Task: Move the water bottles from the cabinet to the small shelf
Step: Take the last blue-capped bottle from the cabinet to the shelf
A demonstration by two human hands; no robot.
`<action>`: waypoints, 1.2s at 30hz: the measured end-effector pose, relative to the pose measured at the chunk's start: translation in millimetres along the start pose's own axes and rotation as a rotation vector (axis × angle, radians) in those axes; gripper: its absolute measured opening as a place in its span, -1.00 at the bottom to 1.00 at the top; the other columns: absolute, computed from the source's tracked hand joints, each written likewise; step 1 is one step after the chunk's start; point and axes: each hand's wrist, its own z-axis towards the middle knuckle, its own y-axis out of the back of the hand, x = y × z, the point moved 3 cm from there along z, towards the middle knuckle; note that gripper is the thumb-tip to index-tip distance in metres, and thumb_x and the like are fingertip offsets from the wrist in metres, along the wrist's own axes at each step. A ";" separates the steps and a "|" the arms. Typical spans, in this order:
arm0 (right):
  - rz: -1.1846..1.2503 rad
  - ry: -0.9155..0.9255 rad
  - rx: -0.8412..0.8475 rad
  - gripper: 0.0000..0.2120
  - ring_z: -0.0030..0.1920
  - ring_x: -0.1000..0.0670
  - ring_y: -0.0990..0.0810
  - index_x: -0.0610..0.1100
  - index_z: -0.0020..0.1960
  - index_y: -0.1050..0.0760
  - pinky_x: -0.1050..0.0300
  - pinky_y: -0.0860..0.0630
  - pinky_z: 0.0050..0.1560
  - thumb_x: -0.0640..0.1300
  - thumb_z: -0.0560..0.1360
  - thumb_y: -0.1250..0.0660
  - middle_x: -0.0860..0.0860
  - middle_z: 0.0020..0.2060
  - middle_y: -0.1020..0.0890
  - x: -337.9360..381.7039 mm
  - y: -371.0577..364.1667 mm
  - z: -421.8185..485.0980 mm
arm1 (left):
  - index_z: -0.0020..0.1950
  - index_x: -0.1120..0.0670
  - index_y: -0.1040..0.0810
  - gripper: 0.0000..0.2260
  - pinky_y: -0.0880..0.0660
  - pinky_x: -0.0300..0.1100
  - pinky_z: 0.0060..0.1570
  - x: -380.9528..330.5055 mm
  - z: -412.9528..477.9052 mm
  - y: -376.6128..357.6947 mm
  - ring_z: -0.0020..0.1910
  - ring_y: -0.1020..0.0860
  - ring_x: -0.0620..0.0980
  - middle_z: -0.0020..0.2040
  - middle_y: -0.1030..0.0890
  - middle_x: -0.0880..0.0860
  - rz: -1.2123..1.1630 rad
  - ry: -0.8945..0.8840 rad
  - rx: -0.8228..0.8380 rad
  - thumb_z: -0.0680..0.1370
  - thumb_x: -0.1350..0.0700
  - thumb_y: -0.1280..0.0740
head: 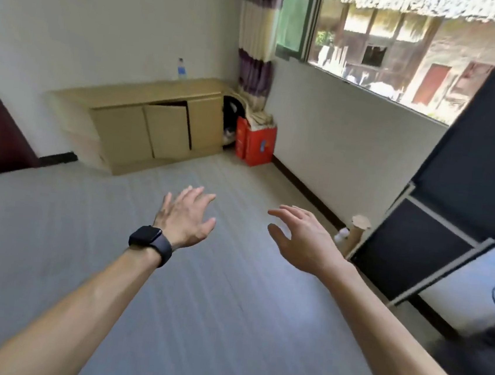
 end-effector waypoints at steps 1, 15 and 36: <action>0.008 0.030 -0.020 -0.58 0.53 0.05 -0.15 0.17 0.47 -0.32 0.11 -0.10 0.50 0.18 0.63 -0.12 0.12 0.48 -0.34 4.7 3.0 31.7 | 0.53 -0.09 -0.23 -0.47 -0.04 0.16 0.46 16.0 20.7 11.8 0.55 -0.10 0.05 0.57 -0.19 0.02 0.005 0.023 -0.028 0.58 -0.16 -0.19; -0.008 0.325 -0.273 -0.63 0.51 0.04 -0.23 0.12 0.41 -0.43 0.18 -0.12 0.47 0.12 0.63 -0.16 0.13 0.39 -0.47 58.2 86.2 438.6 | 0.52 -0.17 -0.22 -0.46 -0.09 0.17 0.47 219.7 300.2 152.5 0.55 -0.10 0.02 0.56 -0.21 -0.05 0.104 0.295 -0.279 0.55 -0.22 -0.19; -0.030 0.330 -0.252 -0.60 0.54 0.07 -0.15 0.16 0.44 -0.38 0.06 -0.16 0.53 0.17 0.62 -0.13 0.17 0.44 -0.40 174.0 17.7 910.4 | 0.54 -0.18 -0.17 -0.47 -0.02 0.19 0.49 507.5 697.7 194.1 0.56 -0.05 0.01 0.58 -0.13 -0.07 0.079 0.216 -0.237 0.58 -0.22 -0.13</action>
